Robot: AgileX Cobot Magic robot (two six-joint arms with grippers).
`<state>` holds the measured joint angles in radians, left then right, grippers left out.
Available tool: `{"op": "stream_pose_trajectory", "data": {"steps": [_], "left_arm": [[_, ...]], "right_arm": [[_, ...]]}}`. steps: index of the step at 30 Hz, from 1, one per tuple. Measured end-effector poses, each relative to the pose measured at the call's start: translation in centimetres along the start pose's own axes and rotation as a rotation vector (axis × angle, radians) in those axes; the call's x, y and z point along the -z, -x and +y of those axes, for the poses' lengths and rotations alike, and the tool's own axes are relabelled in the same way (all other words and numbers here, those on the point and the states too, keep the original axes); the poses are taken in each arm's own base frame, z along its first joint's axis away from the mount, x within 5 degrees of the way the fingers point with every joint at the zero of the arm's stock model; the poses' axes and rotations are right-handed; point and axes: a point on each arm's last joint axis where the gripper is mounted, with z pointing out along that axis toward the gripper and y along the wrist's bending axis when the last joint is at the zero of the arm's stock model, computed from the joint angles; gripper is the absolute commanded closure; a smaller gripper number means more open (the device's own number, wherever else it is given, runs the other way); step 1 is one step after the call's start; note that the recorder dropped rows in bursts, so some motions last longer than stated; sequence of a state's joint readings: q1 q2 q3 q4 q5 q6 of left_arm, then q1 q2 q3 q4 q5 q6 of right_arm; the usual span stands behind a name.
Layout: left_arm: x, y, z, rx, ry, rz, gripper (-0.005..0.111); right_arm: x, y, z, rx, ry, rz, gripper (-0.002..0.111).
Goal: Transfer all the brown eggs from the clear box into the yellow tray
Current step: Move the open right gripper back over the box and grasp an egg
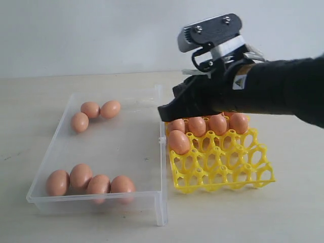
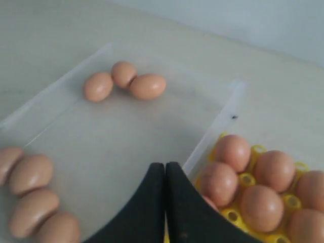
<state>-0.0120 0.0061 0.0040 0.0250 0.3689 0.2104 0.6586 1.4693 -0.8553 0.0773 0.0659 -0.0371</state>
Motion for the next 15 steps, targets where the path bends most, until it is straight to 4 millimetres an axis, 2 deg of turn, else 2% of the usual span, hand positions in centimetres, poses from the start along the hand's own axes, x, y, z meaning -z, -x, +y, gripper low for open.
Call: {"op": "stream_pose_trajectory", "data": {"steps": [2, 4, 7, 10, 12, 15], "left_arm": [[0.0, 0.0, 0.0, 0.0, 0.0, 0.0, 0.107], [0.0, 0.0, 0.0, 0.0, 0.0, 0.0, 0.107], [0.0, 0.0, 0.0, 0.0, 0.0, 0.0, 0.107], [0.0, 0.0, 0.0, 0.0, 0.0, 0.0, 0.107], [0.0, 0.0, 0.0, 0.0, 0.0, 0.0, 0.107], [0.0, 0.0, 0.0, 0.0, 0.0, 0.0, 0.107]], "right_arm": [[-0.7, 0.8, 1.0, -0.02, 0.027, 0.069, 0.107], [-2.1, 1.5, 1.9, -0.025, 0.045, 0.118, 0.099], [-4.9, 2.7, 3.0, -0.057, 0.064, 0.156, 0.074], [-8.4, 3.4, 3.8, -0.18, 0.074, 0.19, 0.049], [-10.9, 3.7, 4.1, -0.323, 0.068, 0.198, 0.044], [-14.6, 3.9, 4.3, -0.53, 0.056, 0.168, 0.045]]}}
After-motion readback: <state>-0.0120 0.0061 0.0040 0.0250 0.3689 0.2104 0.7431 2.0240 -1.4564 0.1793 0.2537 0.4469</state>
